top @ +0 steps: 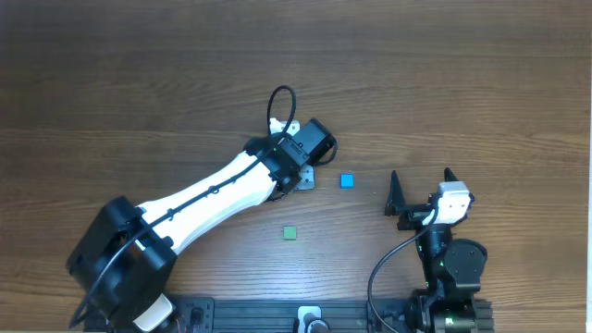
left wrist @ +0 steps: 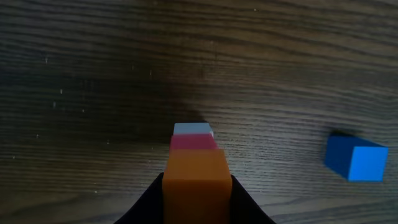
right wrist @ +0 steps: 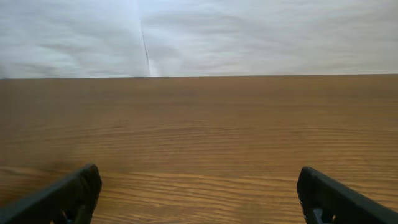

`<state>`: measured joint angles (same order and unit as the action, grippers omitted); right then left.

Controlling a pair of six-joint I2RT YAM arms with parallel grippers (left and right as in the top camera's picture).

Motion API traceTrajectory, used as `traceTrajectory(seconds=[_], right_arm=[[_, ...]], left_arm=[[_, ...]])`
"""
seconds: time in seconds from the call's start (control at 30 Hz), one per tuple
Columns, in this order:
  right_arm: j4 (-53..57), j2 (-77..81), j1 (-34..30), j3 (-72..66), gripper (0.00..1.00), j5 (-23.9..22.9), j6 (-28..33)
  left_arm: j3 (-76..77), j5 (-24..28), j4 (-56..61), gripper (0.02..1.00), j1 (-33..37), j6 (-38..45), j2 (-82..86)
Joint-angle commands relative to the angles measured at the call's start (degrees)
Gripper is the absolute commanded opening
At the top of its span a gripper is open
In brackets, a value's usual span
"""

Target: Stack Cubes

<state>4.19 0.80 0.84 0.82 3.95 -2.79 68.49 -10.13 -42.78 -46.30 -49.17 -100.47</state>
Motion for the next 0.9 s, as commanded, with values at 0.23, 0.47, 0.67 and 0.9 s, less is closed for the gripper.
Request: traceTrajectory(seconds=[0.23, 0.47, 0.67, 0.9], right_arm=[[-0.1, -0.3, 0.3, -0.5, 0.991, -0.6, 0.3], [-0.1, -0.3, 0.3, -0.5, 0.993, -0.6, 0.3], [-0.1, -0.3, 0.3, -0.5, 0.991, -0.6, 0.3], [-0.1, -0.3, 0.3, -0.5, 0.991, -0.6, 0.3]], left_arm=[[-0.1, -0.8, 0.2, 0.172, 0.5, -1.0, -1.6], [-0.1, -0.6, 0.2, 0.378, 0.5, -1.0, -1.6], [-0.1, -0.7, 0.2, 0.443, 0.5, -1.0, -1.6], [-0.1, -1.8, 7.3, 0.998, 2.7, 0.2, 0.5]])
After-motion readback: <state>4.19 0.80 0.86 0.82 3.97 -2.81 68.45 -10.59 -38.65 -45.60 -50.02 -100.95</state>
